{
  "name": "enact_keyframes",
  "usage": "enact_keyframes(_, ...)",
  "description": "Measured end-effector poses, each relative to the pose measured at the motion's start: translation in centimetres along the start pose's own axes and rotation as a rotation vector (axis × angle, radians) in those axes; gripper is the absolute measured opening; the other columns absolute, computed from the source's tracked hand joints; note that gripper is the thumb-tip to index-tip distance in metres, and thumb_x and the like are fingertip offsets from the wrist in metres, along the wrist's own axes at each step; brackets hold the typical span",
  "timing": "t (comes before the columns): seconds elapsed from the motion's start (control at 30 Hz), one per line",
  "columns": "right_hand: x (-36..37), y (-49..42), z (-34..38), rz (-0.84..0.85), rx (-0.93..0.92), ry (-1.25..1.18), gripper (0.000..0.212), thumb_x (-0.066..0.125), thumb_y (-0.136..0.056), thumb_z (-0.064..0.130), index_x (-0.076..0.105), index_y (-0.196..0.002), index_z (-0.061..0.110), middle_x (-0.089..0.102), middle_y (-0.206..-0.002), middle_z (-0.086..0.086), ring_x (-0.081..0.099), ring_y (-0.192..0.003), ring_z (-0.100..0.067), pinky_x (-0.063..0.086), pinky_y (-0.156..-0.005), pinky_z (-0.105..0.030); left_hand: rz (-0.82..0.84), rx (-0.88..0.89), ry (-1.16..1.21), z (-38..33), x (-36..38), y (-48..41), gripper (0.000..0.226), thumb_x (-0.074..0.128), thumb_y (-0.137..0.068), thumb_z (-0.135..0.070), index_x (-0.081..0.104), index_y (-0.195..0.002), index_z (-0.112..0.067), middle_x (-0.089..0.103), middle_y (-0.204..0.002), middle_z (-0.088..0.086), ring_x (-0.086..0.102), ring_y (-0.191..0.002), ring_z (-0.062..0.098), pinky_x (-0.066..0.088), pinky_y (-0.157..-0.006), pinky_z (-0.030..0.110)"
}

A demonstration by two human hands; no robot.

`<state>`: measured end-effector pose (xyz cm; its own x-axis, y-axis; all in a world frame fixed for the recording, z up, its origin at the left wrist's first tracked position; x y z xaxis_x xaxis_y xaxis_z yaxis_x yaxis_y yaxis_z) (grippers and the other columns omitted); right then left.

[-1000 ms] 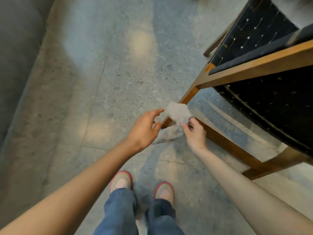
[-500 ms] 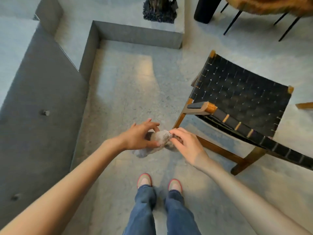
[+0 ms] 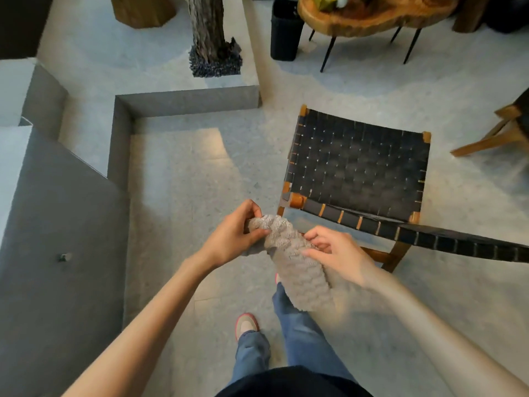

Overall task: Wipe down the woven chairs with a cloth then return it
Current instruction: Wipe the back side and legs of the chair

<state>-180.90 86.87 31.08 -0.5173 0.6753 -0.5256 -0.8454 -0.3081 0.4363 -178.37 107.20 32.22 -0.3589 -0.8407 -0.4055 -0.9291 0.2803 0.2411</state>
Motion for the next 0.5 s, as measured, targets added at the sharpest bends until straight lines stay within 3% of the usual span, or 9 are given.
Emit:
enact_keyframes(0.17, -5.2, -4.1, -0.2, -0.194, -0.015, -0.028, 0.015, 0.066, -0.089, 0.026, 0.064, -0.103, 0.028, 0.067, -0.091, 0.012, 0.057, -0.074, 0.010, 0.042, -0.070, -0.006, -0.203, -0.017, -0.066, -0.5, -0.6, -6.5, 0.024, 0.066, -0.087, -0.020, 0.043, -0.093, -0.021, 0.049, -0.073, -0.007, 0.041, -0.057, 0.006, 0.035, -0.054, 0.022)
enact_keyframes(0.23, -6.8, -6.8, -0.9, -0.235, -0.001, 0.039, 0.017, 0.064, -0.090, 0.026, 0.067, -0.107, 0.024, 0.068, -0.095, 0.010, 0.056, -0.076, 0.008, 0.043, -0.077, -0.010, -0.335, -0.028, -0.165, -0.1, -0.4, -8.7, 0.023, 0.066, -0.087, -0.021, 0.049, -0.102, -0.019, 0.056, -0.091, -0.003, 0.052, -0.080, 0.013, 0.040, -0.072, 0.023)
enact_keyframes(0.27, -7.3, -8.2, -1.6, -0.248, 0.020, 0.068, 0.018, 0.064, -0.091, 0.026, 0.068, -0.108, 0.022, 0.069, -0.099, 0.007, 0.058, -0.083, 0.005, 0.046, -0.084, -0.019, -0.412, -0.051, -0.230, 0.3, -0.1, -9.4, 0.027, 0.065, -0.087, -0.022, 0.052, -0.109, -0.016, 0.057, -0.106, 0.003, 0.052, -0.097, 0.019, 0.039, -0.085, 0.027)
enact_keyframes(0.33, -7.7, -10.9, -3.4, -0.224, 0.091, 0.093, 0.020, 0.064, -0.091, 0.026, 0.068, -0.110, 0.021, 0.070, -0.107, 0.003, 0.062, -0.098, -0.007, 0.049, -0.092, -0.033, -0.496, -0.129, -0.243, 1.3, 1.3, -10.2, 0.041, 0.064, -0.088, -0.025, 0.050, -0.124, -0.012, 0.043, -0.132, 0.012, 0.036, -0.124, 0.026, 0.028, -0.103, 0.031)
enact_keyframes(0.5, -6.5, -14.4, -6.4, -0.104, 0.150, 0.108, 0.023, 0.060, -0.094, 0.025, 0.063, -0.116, 0.019, 0.066, -0.115, -0.001, 0.059, -0.109, -0.018, 0.047, -0.089, -0.035, -0.193, -0.241, -0.046, 3.7, 8.8, -11.3, 0.055, 0.054, -0.093, -0.040, 0.034, -0.143, -0.031, 0.012, -0.154, 0.005, 0.014, -0.141, 0.023, 0.020, -0.115, 0.040)
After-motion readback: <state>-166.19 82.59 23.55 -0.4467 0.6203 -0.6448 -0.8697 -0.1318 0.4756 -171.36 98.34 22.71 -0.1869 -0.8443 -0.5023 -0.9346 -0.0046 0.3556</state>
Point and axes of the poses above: each hand's wrist, its own y-axis away from the middle knuckle, its own x-axis out of the palm, z = x × y, the point moved 6 cm from there along -y, towards the middle knuckle
